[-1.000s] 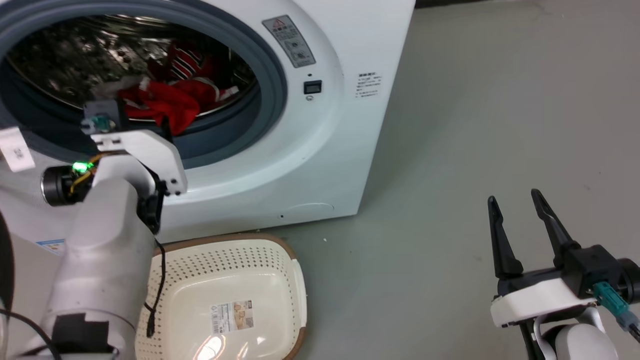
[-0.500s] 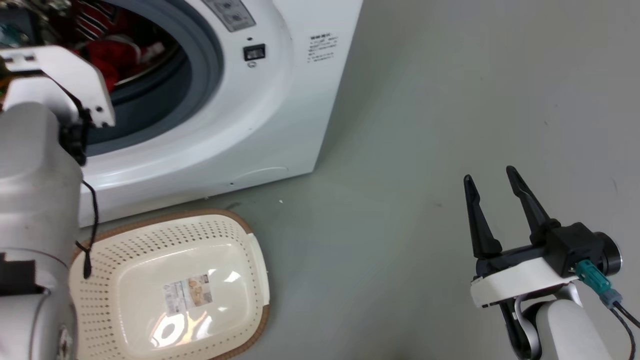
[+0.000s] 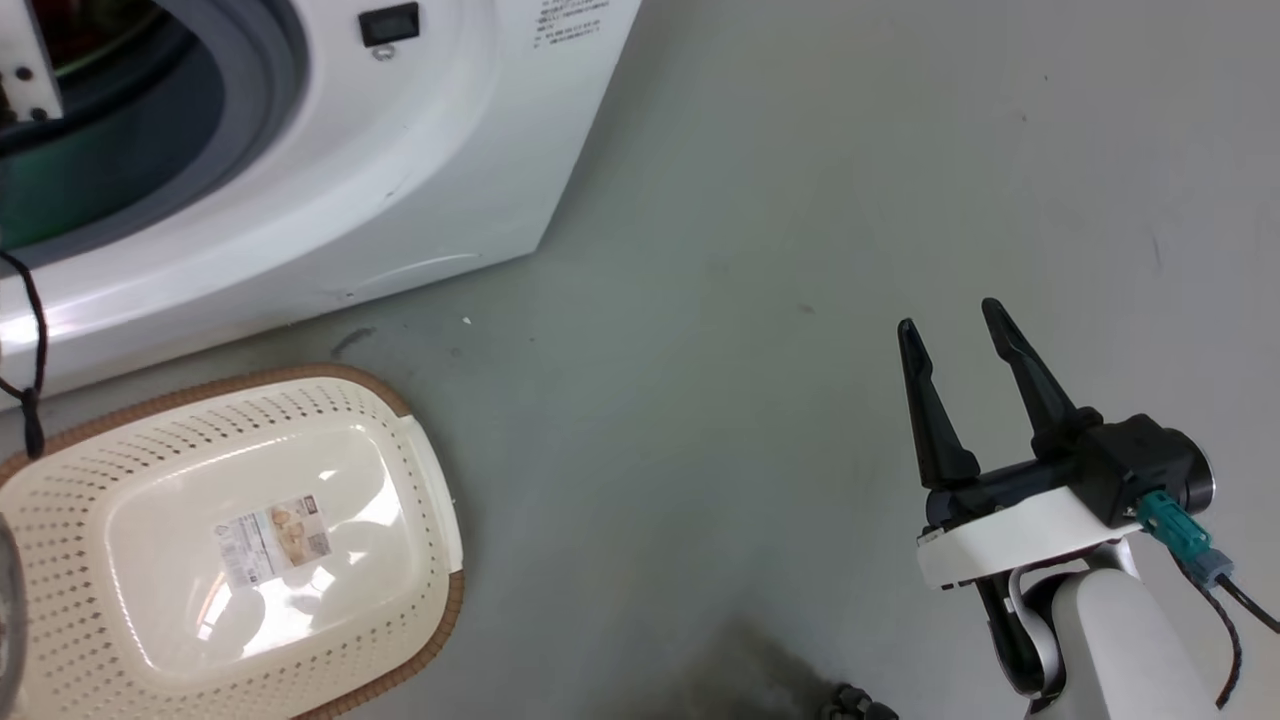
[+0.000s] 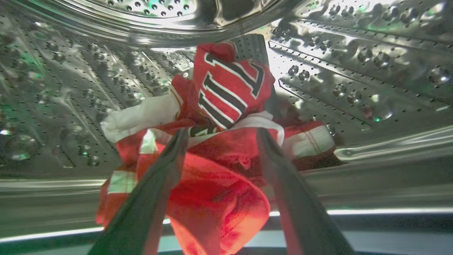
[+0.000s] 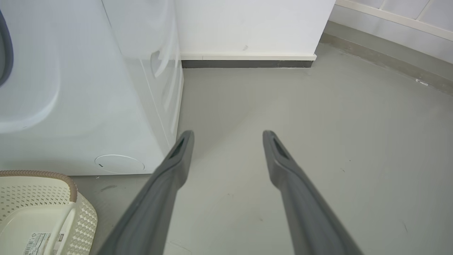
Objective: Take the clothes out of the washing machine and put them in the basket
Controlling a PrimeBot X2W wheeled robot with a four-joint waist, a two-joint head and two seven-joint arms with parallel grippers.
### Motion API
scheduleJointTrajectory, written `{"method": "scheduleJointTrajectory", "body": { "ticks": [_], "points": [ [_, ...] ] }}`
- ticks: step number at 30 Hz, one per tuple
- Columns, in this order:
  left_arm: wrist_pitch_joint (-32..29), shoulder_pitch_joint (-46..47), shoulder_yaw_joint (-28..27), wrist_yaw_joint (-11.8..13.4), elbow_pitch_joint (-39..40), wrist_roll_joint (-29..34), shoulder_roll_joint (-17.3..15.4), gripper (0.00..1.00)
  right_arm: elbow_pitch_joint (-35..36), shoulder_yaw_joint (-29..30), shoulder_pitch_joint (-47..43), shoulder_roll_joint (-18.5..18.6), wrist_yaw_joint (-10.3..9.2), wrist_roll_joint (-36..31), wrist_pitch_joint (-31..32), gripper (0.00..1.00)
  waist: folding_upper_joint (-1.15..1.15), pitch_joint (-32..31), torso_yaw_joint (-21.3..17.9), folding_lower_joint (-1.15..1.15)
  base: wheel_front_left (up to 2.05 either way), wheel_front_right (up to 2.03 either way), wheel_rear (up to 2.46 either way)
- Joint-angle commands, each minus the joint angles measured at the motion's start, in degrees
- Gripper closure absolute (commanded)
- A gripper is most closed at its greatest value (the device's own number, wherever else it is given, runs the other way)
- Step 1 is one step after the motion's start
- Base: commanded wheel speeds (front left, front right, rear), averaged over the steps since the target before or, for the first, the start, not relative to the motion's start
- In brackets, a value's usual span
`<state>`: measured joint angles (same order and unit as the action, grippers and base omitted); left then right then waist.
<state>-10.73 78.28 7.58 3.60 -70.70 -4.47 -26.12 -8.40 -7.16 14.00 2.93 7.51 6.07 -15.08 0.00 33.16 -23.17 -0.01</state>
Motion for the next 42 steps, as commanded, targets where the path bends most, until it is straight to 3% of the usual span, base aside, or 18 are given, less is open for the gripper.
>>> {"method": "scheduleJointTrajectory", "body": {
  "ticks": [1,13,14,15,16,26,34,42],
  "points": [
    [-0.32,0.78,0.1,0.24,-0.15,0.21,-0.67,0.0,0.17,-0.29,0.93,-0.07,-0.04,0.41,-0.1,0.0,0.0,1.59,-1.06,0.01,0.0,0.0,0.0],
    [-7.53,0.39,0.43,1.41,-1.17,-0.89,-2.61,0.0,0.29,-1.14,1.81,-0.06,-0.04,1.44,-0.11,0.0,0.0,4.67,-1.89,0.01,0.0,0.0,0.0],
    [-7.78,0.26,0.35,1.64,-1.14,-1.05,-2.59,0.31,0.27,-1.17,1.87,-0.06,-0.04,1.49,-0.11,0.0,0.0,4.83,-1.87,0.01,0.0,0.0,0.0],
    [-7.82,0.13,0.37,1.79,-1.0,-1.17,-2.61,0.95,0.2,-1.27,1.98,-0.06,-0.04,1.54,-0.11,0.0,0.0,4.96,-1.86,0.01,0.0,0.0,0.0],
    [-7.77,0.05,0.4,1.9,-0.77,-1.23,-2.62,1.0,0.14,-1.35,2.16,-0.06,-0.04,1.5,-0.11,0.0,0.0,5.04,-1.85,0.01,0.0,0.0,0.0],
    [-3.28,-0.68,0.14,3.92,3.8,-2.54,-3.23,1.0,-0.33,-1.52,2.58,-0.06,-0.04,1.73,-0.12,0.0,0.0,4.42,-1.21,0.01,0.0,0.0,0.0],
    [8.29,-4.7,-1.14,5.11,9.43,-4.58,-2.07,1.0,-0.2,-0.16,2.32,-0.06,-0.04,0.68,-0.12,0.0,0.0,1.35,0.49,0.01,0.0,0.0,0.0],
    [21.82,-12.19,-3.52,4.71,12.06,-8.12,0.53,1.0,-0.37,1.55,0.41,-0.05,-0.04,-0.58,-0.12,0.0,0.0,-4.21,2.7,0.01,0.0,0.0,0.0]
  ]
}}
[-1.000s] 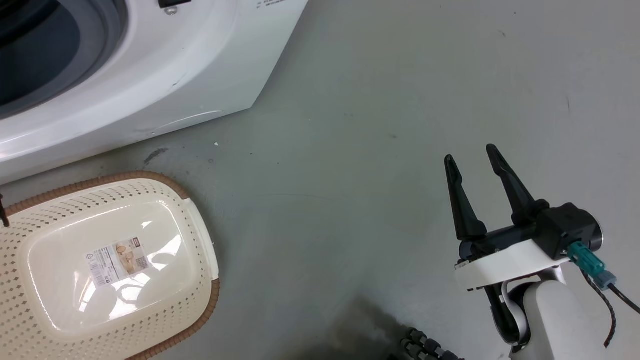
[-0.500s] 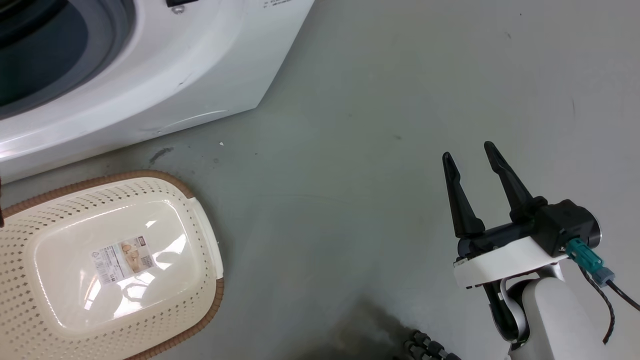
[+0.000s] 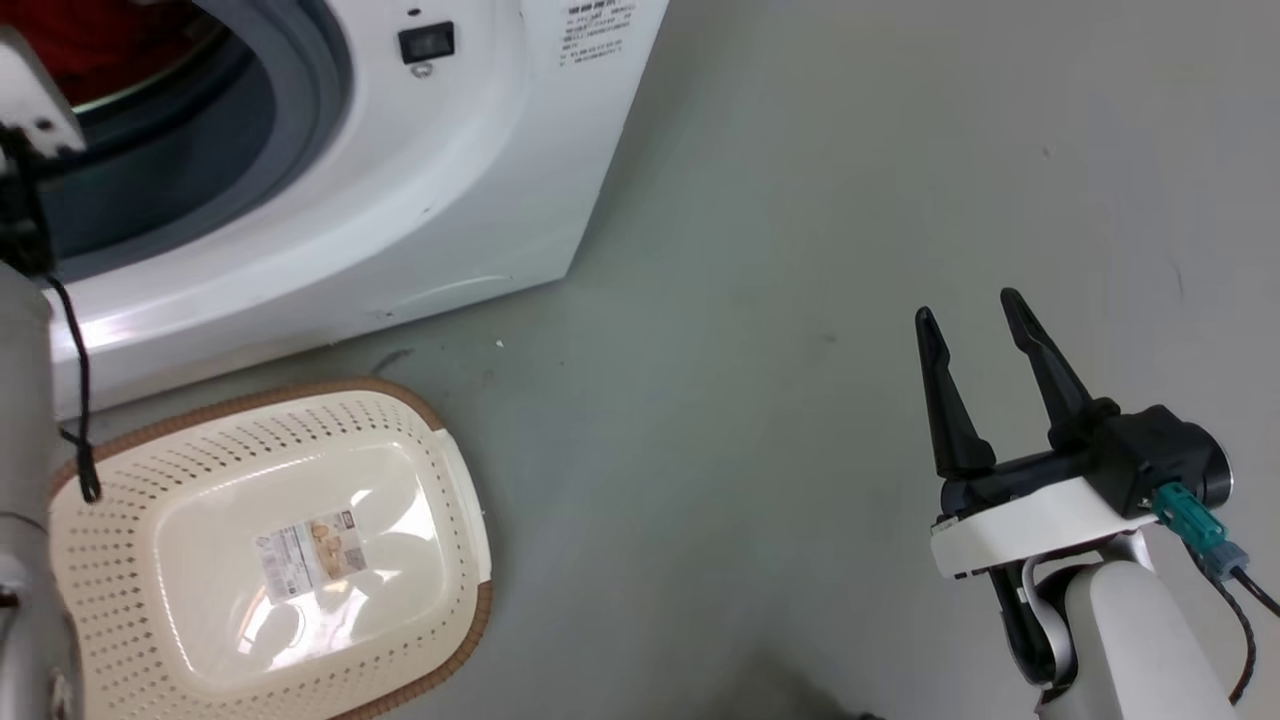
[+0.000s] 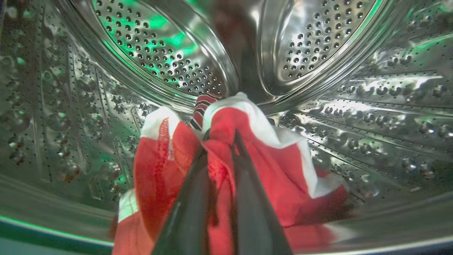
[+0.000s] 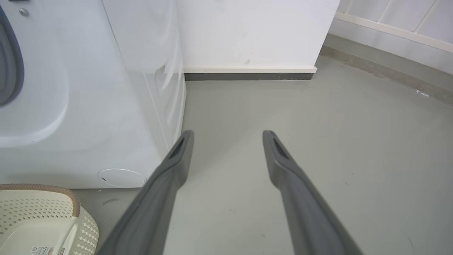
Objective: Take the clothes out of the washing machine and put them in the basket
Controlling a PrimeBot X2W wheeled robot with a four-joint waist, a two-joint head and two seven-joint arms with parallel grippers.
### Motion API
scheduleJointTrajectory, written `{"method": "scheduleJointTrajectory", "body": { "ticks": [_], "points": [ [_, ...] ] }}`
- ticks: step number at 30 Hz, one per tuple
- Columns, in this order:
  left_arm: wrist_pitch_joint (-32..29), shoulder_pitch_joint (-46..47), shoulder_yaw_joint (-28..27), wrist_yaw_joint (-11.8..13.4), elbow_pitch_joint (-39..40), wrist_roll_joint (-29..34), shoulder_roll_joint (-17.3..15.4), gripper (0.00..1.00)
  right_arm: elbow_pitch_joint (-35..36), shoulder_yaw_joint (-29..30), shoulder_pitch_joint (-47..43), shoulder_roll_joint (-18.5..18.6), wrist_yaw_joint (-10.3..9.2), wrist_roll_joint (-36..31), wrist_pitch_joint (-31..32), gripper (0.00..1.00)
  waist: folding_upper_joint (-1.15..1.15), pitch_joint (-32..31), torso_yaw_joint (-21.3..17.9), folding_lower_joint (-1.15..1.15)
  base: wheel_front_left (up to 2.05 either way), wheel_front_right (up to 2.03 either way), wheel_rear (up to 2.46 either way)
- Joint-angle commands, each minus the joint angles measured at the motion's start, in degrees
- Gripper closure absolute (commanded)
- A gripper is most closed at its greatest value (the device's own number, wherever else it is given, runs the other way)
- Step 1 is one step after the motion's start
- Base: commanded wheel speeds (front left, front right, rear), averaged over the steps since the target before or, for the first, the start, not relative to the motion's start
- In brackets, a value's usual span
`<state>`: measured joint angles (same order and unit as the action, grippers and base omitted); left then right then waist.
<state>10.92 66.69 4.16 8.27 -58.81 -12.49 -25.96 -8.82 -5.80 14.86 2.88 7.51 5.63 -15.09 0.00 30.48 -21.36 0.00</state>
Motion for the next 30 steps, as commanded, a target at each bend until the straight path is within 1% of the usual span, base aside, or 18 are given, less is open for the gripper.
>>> {"method": "scheduleJointTrajectory", "body": {
  "ticks": [1,7,13,19,25,29,30],
  "points": [
    [1.22,-1.65,-0.37,-0.08,0.19,-0.55,0.72,1.0,0.0,0.4,-0.75,0.0,-0.04,-0.22,-0.11,0.0,0.0,-2.34,1.16,0.0,0.0,0.0,0.0],
    [4.02,-8.03,-1.61,-1.21,1.53,-2.67,2.76,1.0,-0.56,1.57,-2.82,0.0,-0.04,-1.11,-0.1,0.0,0.0,-7.43,3.0,0.0,0.0,0.0,0.0],
    [4.37,-13.83,-2.64,-2.23,4.84,-4.09,4.99,1.0,-1.03,2.54,-5.01,0.0,-0.04,-2.23,-0.11,0.0,0.0,-12.48,5.19,0.0,0.0,0.0,0.0],
    [4.4,-21.23,-3.5,-2.93,11.52,-4.48,7.69,1.0,-0.29,3.06,-6.83,0.0,-0.04,-2.89,0.62,0.0,0.0,-16.75,7.41,0.0,0.0,0.0,0.0],
    [4.36,-29.58,-3.53,-3.45,19.94,-4.0,10.5,1.0,1.07,3.79,-8.75,0.01,-0.04,-3.31,2.03,0.0,0.0,-20.45,9.83,0.0,0.0,0.0,0.0],
    [4.35,-35.04,-3.19,-3.31,26.3,-3.8,11.84,1.0,2.36,4.27,-10.2,0.01,-0.04,-3.51,3.04,0.0,0.0,-22.5,11.51,0.0,0.0,0.0,0.0],
    [4.35,-35.04,-3.19,-3.31,26.3,-3.8,11.84,1.0,2.36,4.27,-10.2,0.01,-0.04,-3.51,3.04,0.0,0.0,-22.5,11.51,0.0,0.0,0.0,0.0]
  ]
}}
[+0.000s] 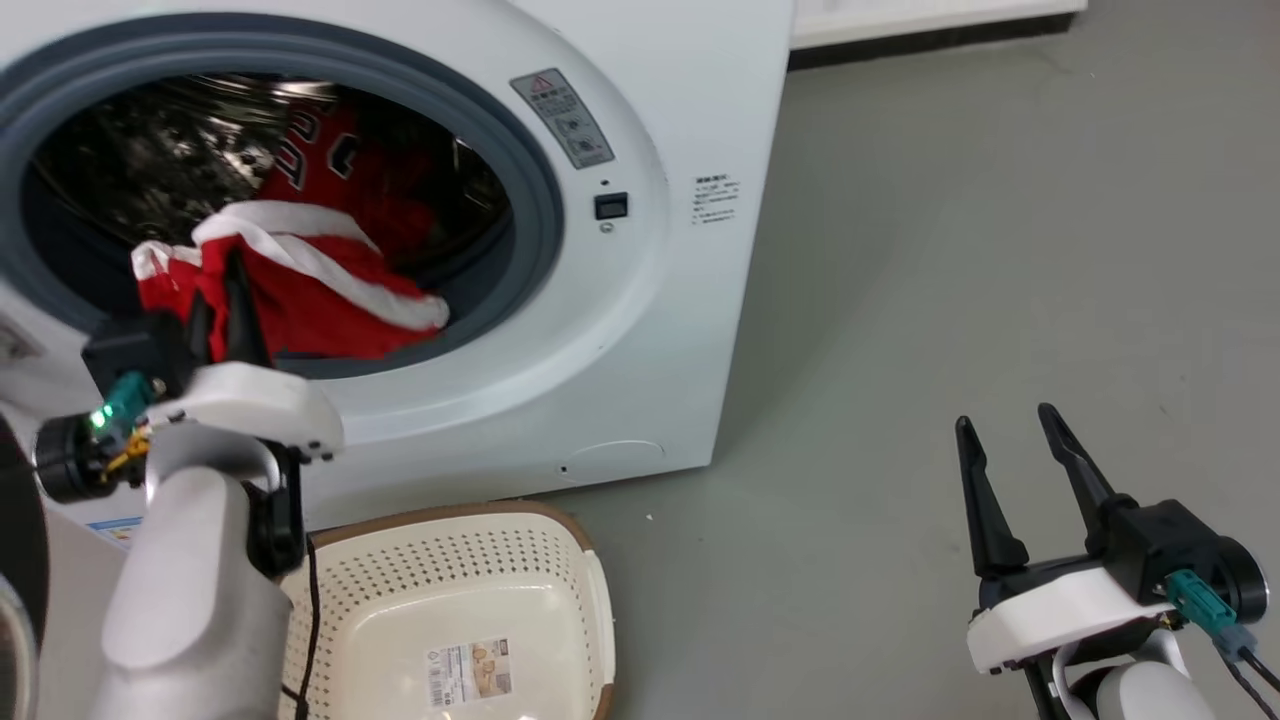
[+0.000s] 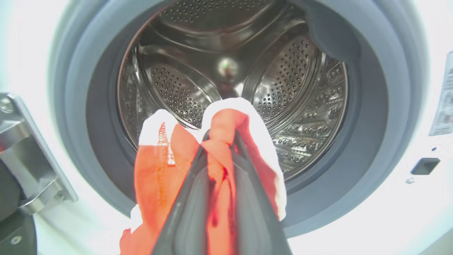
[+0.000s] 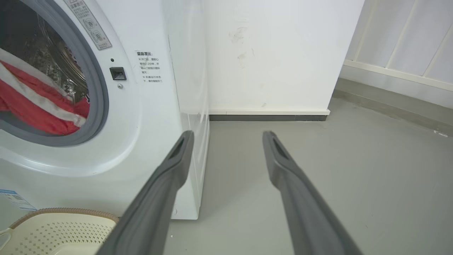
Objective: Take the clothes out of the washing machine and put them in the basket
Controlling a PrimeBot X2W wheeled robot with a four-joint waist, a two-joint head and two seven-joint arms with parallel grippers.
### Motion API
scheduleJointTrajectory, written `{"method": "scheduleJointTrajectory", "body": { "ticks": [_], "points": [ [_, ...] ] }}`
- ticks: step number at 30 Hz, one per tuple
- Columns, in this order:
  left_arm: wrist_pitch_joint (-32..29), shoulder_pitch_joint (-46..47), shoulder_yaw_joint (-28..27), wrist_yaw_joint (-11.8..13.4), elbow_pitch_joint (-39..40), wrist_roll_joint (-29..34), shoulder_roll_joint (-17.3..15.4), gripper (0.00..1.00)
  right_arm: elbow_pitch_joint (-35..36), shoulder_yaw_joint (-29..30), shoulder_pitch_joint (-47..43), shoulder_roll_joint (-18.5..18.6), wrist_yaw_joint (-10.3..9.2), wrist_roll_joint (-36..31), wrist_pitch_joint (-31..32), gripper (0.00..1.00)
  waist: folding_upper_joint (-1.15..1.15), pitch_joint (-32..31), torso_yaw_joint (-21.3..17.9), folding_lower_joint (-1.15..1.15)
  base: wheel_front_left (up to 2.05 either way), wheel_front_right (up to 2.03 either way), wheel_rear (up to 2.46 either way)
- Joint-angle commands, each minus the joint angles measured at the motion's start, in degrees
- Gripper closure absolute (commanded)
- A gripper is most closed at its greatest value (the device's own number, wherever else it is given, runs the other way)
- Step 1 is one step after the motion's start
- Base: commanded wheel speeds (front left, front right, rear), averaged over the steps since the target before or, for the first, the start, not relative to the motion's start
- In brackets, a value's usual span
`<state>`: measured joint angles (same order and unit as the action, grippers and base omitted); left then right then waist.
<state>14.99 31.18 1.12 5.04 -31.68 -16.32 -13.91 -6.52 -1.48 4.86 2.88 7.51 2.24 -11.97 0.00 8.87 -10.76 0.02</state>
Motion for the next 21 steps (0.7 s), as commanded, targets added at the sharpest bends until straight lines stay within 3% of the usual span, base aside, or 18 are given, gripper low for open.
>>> {"method": "scheduleJointTrajectory", "body": {
  "ticks": [1,16,21],
  "points": [
    [0.27,-1.02,0.08,0.06,0.56,0.13,0.1,1.0,0.27,0.07,-0.54,0.0,-0.04,-0.11,0.25,0.0,0.0,-1.33,1.35,-0.02,0.0,0.0,0.0],
    [-7.77,-24.2,6.01,2.67,24.49,1.44,3.13,1.0,4.17,0.71,-5.49,0.01,-0.04,-1.25,2.81,0.0,0.0,-5.52,6.7,-0.02,0.0,0.0,0.0],
    [-10.8,-30.56,7.21,3.7,27.27,1.02,3.77,1.0,5.24,0.34,-5.74,0.0,-0.05,-1.5,3.41,0.0,0.0,-5.03,7.59,-0.02,0.0,0.0,0.0]
  ]
}}
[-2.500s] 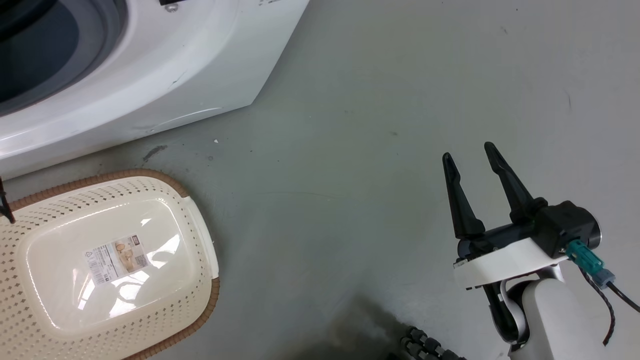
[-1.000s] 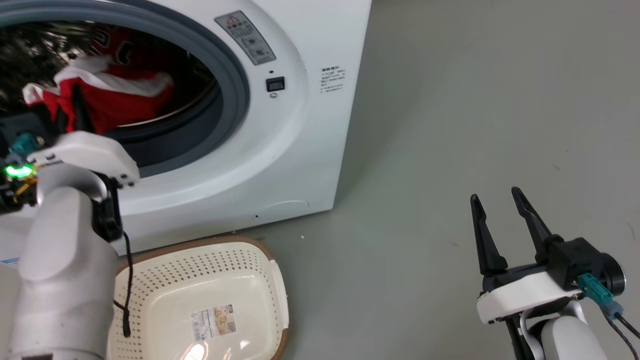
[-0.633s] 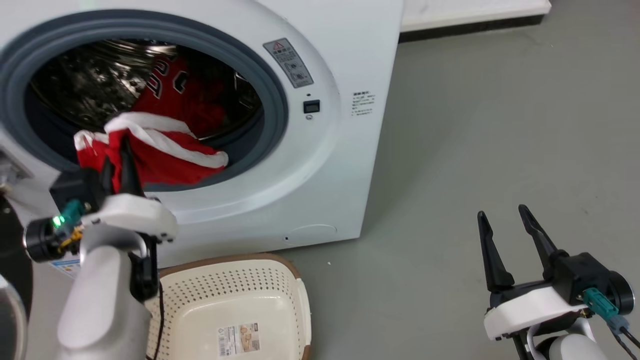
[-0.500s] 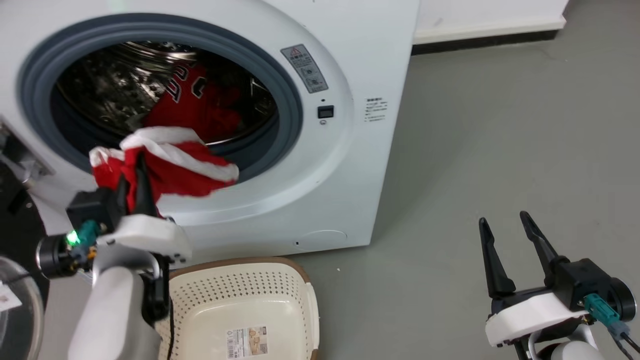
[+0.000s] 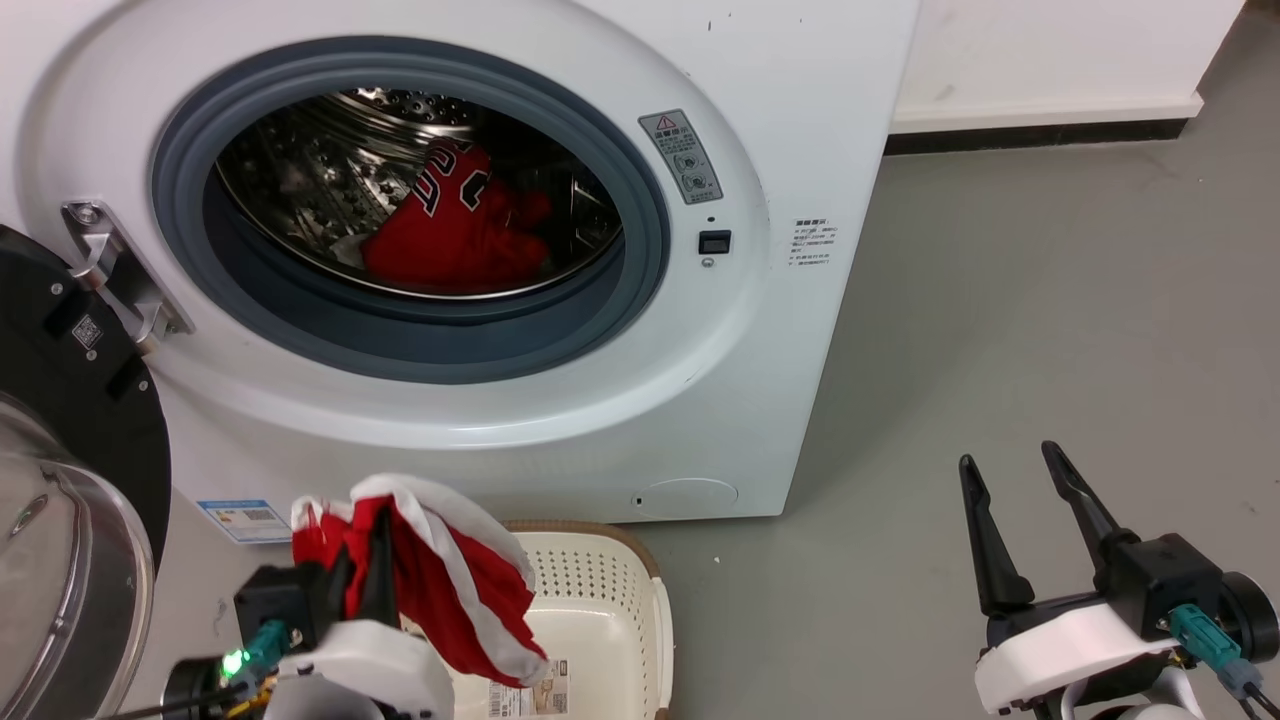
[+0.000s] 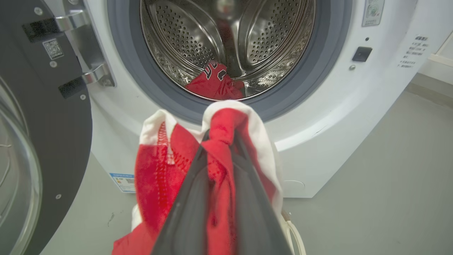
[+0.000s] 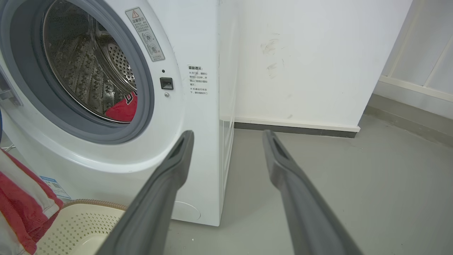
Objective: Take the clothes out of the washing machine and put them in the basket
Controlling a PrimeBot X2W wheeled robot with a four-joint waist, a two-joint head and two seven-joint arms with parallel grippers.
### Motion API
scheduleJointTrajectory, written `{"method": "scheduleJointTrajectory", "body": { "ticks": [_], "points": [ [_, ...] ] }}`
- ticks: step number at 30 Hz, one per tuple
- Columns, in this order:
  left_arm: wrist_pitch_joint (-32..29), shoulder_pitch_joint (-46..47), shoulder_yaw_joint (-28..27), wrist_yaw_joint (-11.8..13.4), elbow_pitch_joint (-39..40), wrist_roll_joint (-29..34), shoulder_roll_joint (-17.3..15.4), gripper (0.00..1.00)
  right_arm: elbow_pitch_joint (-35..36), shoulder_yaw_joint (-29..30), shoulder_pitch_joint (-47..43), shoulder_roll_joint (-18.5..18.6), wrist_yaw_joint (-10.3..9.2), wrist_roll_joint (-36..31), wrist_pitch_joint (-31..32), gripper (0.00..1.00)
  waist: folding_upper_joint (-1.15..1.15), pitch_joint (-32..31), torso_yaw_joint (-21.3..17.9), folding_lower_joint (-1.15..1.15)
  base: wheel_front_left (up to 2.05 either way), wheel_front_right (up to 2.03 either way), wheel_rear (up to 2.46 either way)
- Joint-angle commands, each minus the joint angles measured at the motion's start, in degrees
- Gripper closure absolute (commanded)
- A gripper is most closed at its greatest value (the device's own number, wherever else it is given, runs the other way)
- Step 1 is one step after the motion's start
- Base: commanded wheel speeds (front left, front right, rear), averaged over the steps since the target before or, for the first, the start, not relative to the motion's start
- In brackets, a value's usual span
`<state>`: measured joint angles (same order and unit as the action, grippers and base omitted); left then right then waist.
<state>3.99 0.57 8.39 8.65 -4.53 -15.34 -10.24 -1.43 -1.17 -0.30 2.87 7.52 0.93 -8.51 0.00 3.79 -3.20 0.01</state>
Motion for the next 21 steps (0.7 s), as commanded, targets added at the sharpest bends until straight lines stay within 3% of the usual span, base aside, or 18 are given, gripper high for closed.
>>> {"method": "scheduleJointTrajectory", "body": {
  "ticks": [1,8,21],
  "points": [
    [0.02,-0.66,0.04,0.18,0.0,-0.07,0.16,1.0,0.41,0.02,-0.44,0.02,-0.06,-0.27,0.07,0.0,0.0,0.42,0.1,-0.01,0.0,0.0,0.0],
    [0.73,-1.12,0.49,0.18,-6.91,-1.41,1.38,1.0,1.9,-0.92,1.95,0.02,-0.05,-0.61,0.24,0.0,0.0,5.15,-0.89,-0.01,0.0,0.0,0.0],
    [6.34,11.46,-0.34,-0.65,-30.79,-2.37,2.08,1.0,1.21,-2.52,8.65,0.3,-0.05,0.72,-1.91,0.0,0.0,18.68,-8.14,-0.01,0.0,0.0,0.0]
  ]
}}
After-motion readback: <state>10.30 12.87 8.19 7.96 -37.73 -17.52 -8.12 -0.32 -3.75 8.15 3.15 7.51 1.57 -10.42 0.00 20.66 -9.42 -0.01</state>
